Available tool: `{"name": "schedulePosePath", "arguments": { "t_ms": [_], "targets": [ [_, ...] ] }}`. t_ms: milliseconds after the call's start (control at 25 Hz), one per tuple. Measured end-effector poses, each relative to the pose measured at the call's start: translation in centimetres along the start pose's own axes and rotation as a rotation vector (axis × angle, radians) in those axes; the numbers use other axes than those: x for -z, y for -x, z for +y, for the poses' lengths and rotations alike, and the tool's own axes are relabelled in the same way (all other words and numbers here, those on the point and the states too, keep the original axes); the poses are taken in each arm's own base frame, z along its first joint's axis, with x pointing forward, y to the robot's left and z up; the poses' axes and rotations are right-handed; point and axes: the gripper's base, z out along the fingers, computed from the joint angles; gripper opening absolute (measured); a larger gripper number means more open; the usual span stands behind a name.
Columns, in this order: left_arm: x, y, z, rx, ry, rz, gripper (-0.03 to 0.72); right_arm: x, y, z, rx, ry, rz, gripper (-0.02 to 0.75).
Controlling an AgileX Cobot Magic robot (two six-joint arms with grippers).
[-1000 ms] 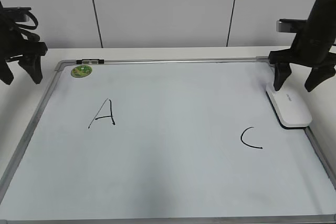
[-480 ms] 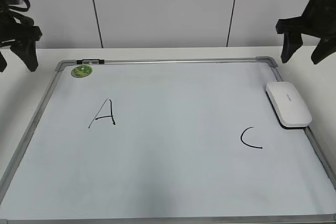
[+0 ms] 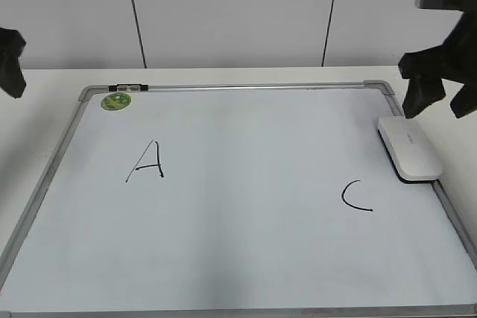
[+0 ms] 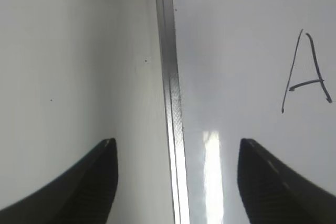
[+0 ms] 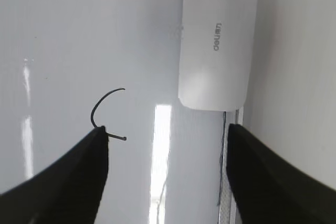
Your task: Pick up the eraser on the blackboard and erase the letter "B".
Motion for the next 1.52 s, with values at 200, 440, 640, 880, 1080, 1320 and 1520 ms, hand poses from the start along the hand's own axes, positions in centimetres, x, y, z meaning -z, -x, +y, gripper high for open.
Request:
{"name": "schedulePosePath", "arguments": {
  "t_ms": [200, 440, 640, 880, 1080, 1320, 1520],
  "targets": [
    [2.4, -5.0, -0.3, -0.029, -0.015, -0.081, 0.518, 1.3, -3.8, 0.0, -0.025, 0.025, -0.131, 0.522],
    [4.7, -10.4, -0.3, -0.057, -0.033, -0.158, 0.514, 1.6, -7.5, 0.0, -0.044, 0.042, -0.164, 0.521],
    [6.4, -14.5, 0.5, -0.067, -0.028, -0.235, 0.505, 2.1, -11.1, -0.2, -0.041, 0.042, -0.188, 0.521],
    [7.8, -19.6, 1.3, -0.073, -0.028, -0.330, 0.498, 3.4, -17.0, -0.4, -0.009, 0.043, -0.252, 0.521],
    [8.1, -23.5, 1.7, -0.102, -0.034, -0.348, 0.495, 5.7, -21.2, -0.5, 0.030, 0.048, -0.306, 0.520],
    [9.5, -26.6, 2.1, -0.129, -0.063, -0.447, 0.493, 7.1, -25.4, -0.5, 0.047, 0.058, -0.303, 0.520],
    [10.3, -28.6, 2.6, -0.166, -0.064, -0.494, 0.467, 8.0, -27.8, -0.5, 0.056, 0.067, -0.326, 0.520]
  ]
}}
